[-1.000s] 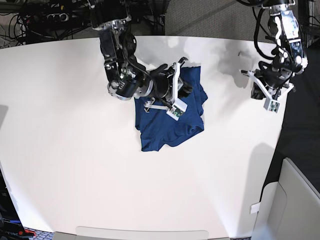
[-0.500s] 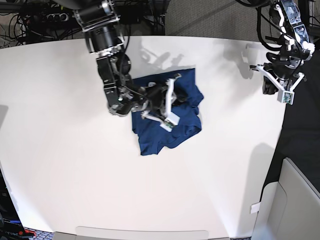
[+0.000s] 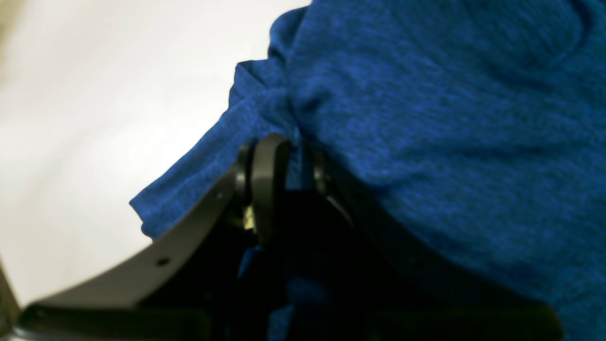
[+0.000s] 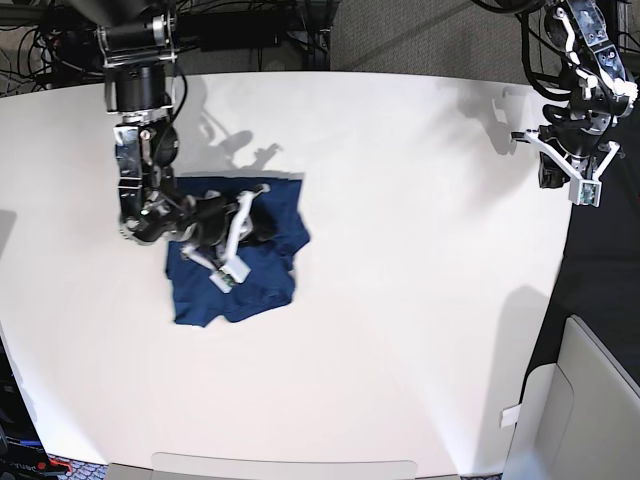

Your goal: Fold the T-shirt properly

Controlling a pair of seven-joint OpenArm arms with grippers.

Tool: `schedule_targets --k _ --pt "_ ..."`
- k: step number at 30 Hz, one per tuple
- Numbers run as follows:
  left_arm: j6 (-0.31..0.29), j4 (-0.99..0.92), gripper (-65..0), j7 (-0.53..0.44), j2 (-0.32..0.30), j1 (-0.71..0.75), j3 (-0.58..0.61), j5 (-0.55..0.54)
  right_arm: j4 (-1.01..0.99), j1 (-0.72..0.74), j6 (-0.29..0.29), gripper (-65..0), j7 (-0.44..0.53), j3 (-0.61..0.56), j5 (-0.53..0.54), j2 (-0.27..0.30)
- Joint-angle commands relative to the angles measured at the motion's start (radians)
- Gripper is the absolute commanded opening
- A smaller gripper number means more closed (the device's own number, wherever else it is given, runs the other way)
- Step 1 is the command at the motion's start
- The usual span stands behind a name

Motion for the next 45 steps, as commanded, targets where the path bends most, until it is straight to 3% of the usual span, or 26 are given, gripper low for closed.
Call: schedule_targets --k 1,12,18,21,34,42,45 --pt "0.001 0.019 -58.1 -0.021 -0.014 -0.001 -0.008 -0.005 -0.001 0.016 -0.017 -57.2 -0.058 0.013 -0.074 0.033" --pt "0.001 0.023 -58.1 -0.021 -0.013 0.018 -0.028 -0.006 0.000 0.048 -0.017 -57.2 -0.057 0.060 -0.066 0.135" --pt "0.001 0.023 -58.1 -0.021 -0.013 0.019 -0.026 -0.006 0.040 0.041 -0.017 -57.2 -0.066 0.053 -0.016 0.115" --pt "0.001 0.023 -58.1 -0.021 -0.013 0.019 -0.026 -0.008 0.079 0.019 -0.017 -57.2 -0.121 0.053 0.015 0.113" --pt "0.001 0.023 -58.1 -0.021 -0.013 0.016 -0.020 -0.008 0.205 -0.085 -0.017 -57.2 -0.135 0.060 0.018 0.125" --pt "0.001 0.025 -58.2 -0.021 -0.013 0.018 -0.028 -0.008 0.511 -0.182 -0.017 -57.2 -0.086 0.067 0.027 0.107" --pt "0.001 0.040 -58.2 -0.021 -0.016 0.047 -0.052 -0.008 0.622 -0.300 -0.017 -57.2 -0.084 0.139 0.101 0.099"
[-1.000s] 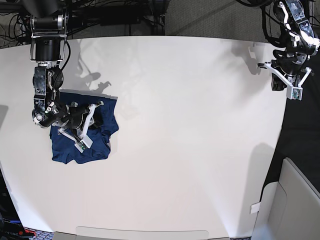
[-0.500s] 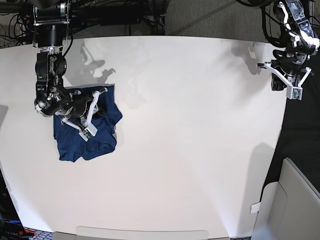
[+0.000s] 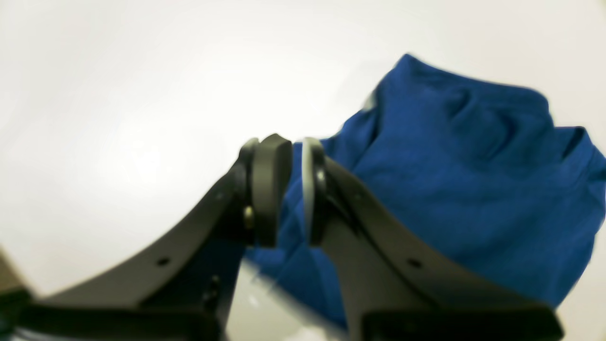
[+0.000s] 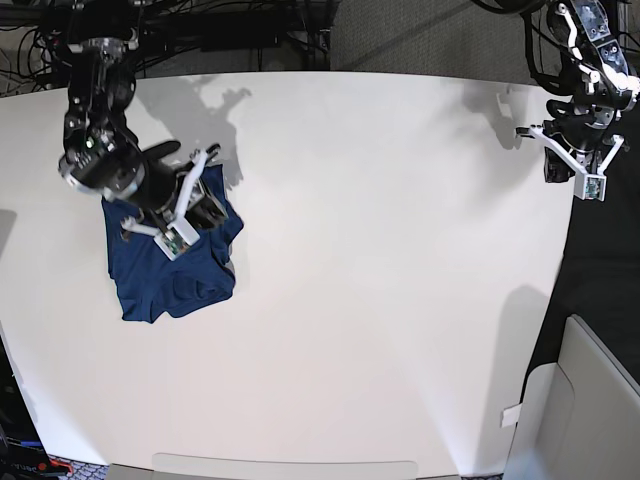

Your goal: Fold the T-shirt properly

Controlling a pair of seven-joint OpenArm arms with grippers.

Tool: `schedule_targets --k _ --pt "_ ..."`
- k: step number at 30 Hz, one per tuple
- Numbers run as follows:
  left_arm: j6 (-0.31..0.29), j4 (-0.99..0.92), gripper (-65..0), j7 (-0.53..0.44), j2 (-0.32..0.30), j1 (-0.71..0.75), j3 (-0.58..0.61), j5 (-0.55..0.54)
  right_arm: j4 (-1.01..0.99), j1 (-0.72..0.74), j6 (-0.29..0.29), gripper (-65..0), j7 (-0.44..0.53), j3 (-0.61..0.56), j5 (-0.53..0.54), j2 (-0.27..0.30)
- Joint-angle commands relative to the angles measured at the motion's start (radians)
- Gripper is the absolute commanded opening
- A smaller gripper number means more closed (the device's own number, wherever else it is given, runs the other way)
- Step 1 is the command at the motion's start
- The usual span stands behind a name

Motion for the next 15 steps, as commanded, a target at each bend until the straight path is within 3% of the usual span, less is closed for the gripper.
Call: schedule_targets --k 1,4,11,15 --pt "-0.002 0.042 -58.2 -0.019 -0.014 0.044 -0.043 -0.008 0.043 -0.028 0.008 -57.2 0.012 0.031 0.043 0.009" --pt "-0.002 0.106 -58.2 -0.007 0.015 0.128 -0.070 -0.010 0.138 -0.167 0.008 -57.2 0.012 0.154 0.141 0.009" --pt "-0.003 0.166 -58.2 0.061 0.104 0.305 -0.119 -0.014 0.148 -0.449 0.008 -57.2 0.006 0.507 0.425 0.012" --pt "-0.003 0.166 -58.3 0.070 0.156 0.360 -0.225 -0.109 0.143 -0.620 0.008 -57.2 0.004 0.571 0.428 0.014"
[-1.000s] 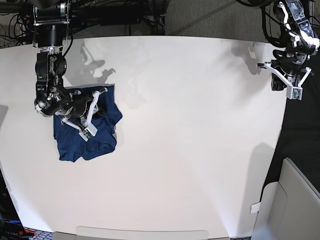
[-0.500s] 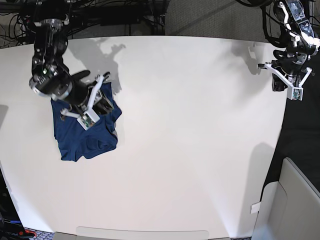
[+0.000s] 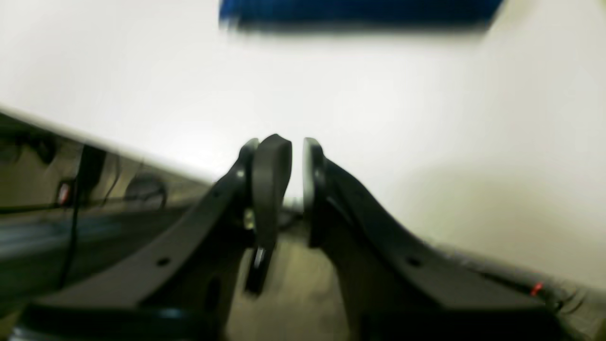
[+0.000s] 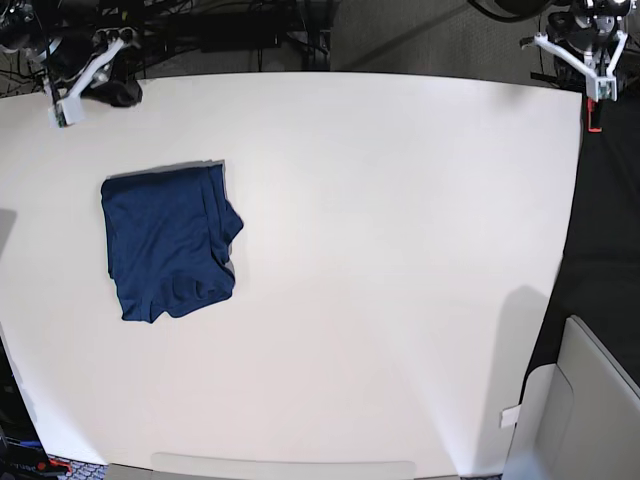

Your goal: Fold the T-shirt properly

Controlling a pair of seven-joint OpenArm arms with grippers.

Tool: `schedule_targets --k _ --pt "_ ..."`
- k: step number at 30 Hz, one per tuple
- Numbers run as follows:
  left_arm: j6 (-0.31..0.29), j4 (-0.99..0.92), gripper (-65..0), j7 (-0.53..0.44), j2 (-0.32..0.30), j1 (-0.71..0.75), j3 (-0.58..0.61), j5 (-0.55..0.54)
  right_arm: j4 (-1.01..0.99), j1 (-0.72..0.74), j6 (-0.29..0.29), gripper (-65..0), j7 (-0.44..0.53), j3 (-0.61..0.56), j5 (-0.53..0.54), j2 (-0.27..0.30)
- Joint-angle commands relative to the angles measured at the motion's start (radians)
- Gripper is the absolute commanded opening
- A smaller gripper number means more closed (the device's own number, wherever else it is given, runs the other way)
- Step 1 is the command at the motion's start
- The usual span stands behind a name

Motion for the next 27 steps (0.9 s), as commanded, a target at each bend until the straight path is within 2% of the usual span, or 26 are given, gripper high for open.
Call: schedule_targets --k 1,5,10,15,18,20,25,27 --pt "-0.010 0.018 -58.3 -0.014 -0.011 0.027 -0.023 -0.049 0.015 -0.040 0.002 -57.3 0.022 0.012 -0.003 0.014" --pt "-0.010 0.017 -59.4 0.033 -0.013 0.113 -0.061 -0.128 0.013 -0.177 0.002 -59.8 0.022 0.009 -0.106 0.011" --pt "-0.010 -0.023 -65.0 0.104 -0.013 0.187 -0.060 -0.124 0.007 -0.290 0.002 -60.2 0.022 0.006 -0.322 -0.017" --pt "-0.010 -0.120 -65.0 0.101 -0.011 0.250 -0.052 -0.126 -0.078 -0.309 0.002 -60.3 0.022 -0.012 -0.591 -0.049" --pt "-0.010 -0.266 -65.0 0.087 -0.016 0.248 0.005 -0.123 -0.171 -0.284 0.002 -60.3 0.028 -0.022 -0.706 -0.069" --pt "-0.007 -0.387 -65.0 0.010 -0.039 0.247 0.101 -0.111 -0.256 -0.230 0.002 -60.3 0.028 -0.052 -0.769 -0.077" --pt "-0.005 -0.695 -65.0 -0.284 -0.085 0.176 0.390 -0.011 -0.495 -0.048 0.002 -60.2 0.049 -0.204 -0.927 -0.084" --pt "-0.005 -0.801 -65.0 -0.344 -0.086 0.122 0.459 0.012 -0.608 0.026 0.002 -60.2 0.083 -0.253 -0.963 -0.098"
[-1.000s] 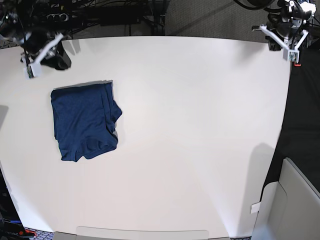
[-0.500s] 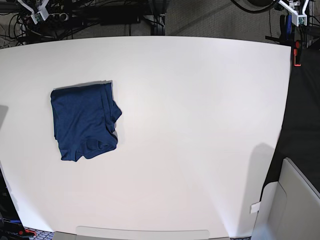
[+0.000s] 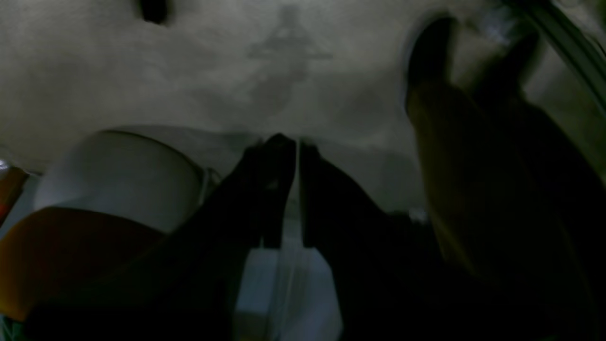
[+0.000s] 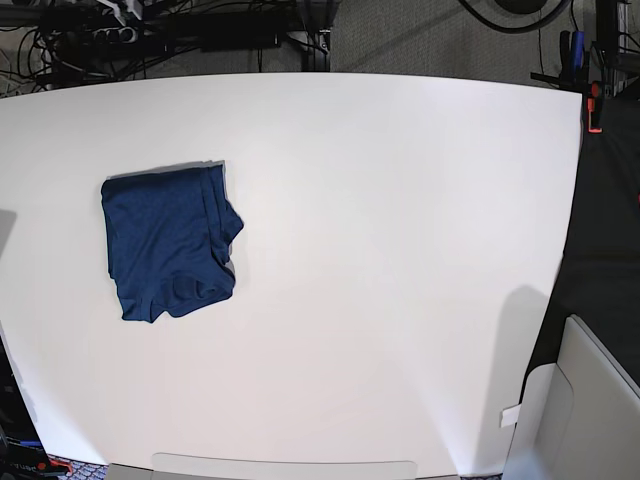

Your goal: Fold the T-shirt properly

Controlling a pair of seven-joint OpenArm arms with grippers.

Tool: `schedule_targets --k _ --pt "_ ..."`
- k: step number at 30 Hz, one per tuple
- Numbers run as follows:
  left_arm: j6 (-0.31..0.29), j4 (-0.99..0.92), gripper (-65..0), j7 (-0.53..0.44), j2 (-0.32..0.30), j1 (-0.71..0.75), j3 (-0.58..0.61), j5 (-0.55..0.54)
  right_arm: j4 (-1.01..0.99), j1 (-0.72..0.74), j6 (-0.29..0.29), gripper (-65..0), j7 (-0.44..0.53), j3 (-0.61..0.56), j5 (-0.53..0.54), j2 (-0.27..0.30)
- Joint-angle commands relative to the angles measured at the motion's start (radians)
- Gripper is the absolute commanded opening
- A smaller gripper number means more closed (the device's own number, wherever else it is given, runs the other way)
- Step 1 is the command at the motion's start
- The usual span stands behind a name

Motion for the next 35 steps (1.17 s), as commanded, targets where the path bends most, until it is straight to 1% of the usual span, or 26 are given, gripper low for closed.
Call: schedule_targets --k 1,3,6,9,12,13,15,17,19,21,24,26,28,30,35 --pt "0.000 -0.043 -65.0 -0.018 -0.011 -0.019 0.024 0.009 -0.052 0.028 0.003 -60.2 0.013 -0.015 -0.023 0.010" --pt "0.000 -0.121 -65.0 -0.039 -0.008 -0.074 0.059 0.026 -0.175 0.100 0.003 -60.2 0.076 -0.055 -0.044 0.007" --pt "0.000 -0.265 -65.0 -0.088 -0.001 -0.152 0.096 0.042 -0.391 0.211 0.003 -60.1 0.199 -0.126 -0.073 0.005" --pt "0.000 -0.416 -65.0 -0.200 0.007 -0.223 0.136 0.042 -0.586 0.301 0.003 -60.1 0.335 -0.199 -0.093 0.005" --pt "0.007 -0.574 -65.0 -0.351 -0.002 -0.294 0.248 0.061 -0.726 0.379 0.003 -60.1 0.467 -0.261 -0.090 0.002" --pt "0.023 -0.623 -65.0 -0.383 -0.015 -0.317 0.274 0.070 -0.752 0.395 -0.016 -60.1 0.504 -0.262 -0.092 -0.012" --pt "0.067 -0.698 -65.0 -0.417 -0.015 -0.361 0.306 0.073 -0.806 0.428 -0.110 -60.1 0.570 -0.272 -0.098 -0.038" --pt "0.089 -0.741 -65.0 -0.429 -0.010 -0.380 0.314 0.073 -0.850 0.456 -0.186 -60.1 0.617 -0.296 -0.133 -0.058" --pt "0.095 -0.764 -65.0 -0.447 0.016 -0.393 0.319 0.073 -0.891 0.476 -0.254 -60.1 0.680 -0.334 -0.185 -0.093" --pt "0.095 -0.787 -65.0 -0.451 0.030 -0.424 0.320 0.075 -0.931 0.490 -0.306 -60.1 0.728 -0.359 -0.244 -0.125" --pt "0.096 -0.801 -65.0 -0.447 0.064 -0.455 0.320 0.075 -0.980 0.505 -0.395 -60.1 0.769 -0.365 -0.313 -0.173" --pt "0.096 -0.801 -65.0 -0.447 0.081 -0.468 0.320 0.075 -1.000 0.510 -0.449 -60.1 0.783 -0.362 -0.325 -0.190" --pt "0.096 -0.801 -65.0 -0.449 0.097 -0.481 0.317 0.075 -1.014 0.510 -0.482 -60.1 0.800 -0.364 -0.325 -0.199" --pt "0.096 -0.801 -65.0 -0.455 0.105 -0.488 0.312 0.075 -1.019 0.510 -0.496 -60.1 0.809 -0.365 -0.325 -0.200" --pt "0.096 -0.801 -65.0 -0.457 0.110 -0.515 0.314 0.075 -1.014 0.513 -0.499 -60.1 0.814 -0.361 -0.323 -0.200"
